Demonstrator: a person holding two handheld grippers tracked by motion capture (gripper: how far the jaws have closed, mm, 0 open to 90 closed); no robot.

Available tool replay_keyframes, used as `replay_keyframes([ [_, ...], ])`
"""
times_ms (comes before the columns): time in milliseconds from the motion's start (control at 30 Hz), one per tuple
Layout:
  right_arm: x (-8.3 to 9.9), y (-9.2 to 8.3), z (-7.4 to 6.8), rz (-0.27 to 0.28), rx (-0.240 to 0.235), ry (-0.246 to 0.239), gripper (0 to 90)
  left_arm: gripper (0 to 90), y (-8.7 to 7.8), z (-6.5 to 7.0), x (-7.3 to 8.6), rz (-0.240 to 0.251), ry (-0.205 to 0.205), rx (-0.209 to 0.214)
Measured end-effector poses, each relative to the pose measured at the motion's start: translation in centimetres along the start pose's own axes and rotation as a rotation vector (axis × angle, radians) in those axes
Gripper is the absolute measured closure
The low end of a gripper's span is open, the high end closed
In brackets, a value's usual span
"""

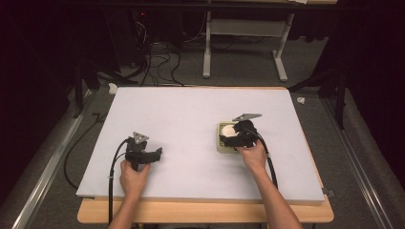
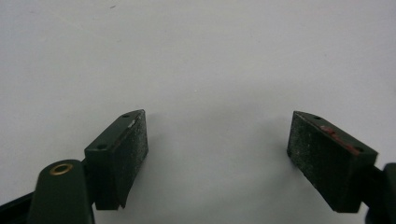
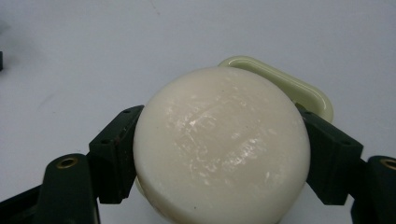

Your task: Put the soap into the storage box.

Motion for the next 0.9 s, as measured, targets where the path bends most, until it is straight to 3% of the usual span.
replay_keyframes([
  [633, 0.6, 1.6, 0.6, -0.070, 0.008, 0.031, 24.4, 20.7, 0.0, 0.0, 0.0, -0.001, -0.002, 0.002],
  [900, 0.7, 1.8, 0.9, -0.073, 0.019, 0.038, 24.1, 20.7, 0.0, 0.0, 0.0, -0.001, -0.002, 0.002],
])
Point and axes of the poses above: each handheld gripper's, and its own axes: y roughly forward along the jaws, x roughly out of its underside, z roughly to its right, the point moved 8 cm from there along y, roughly forward along the jaws, and after that the axes turned 11 degrees about -x, right-handed, at the moved point
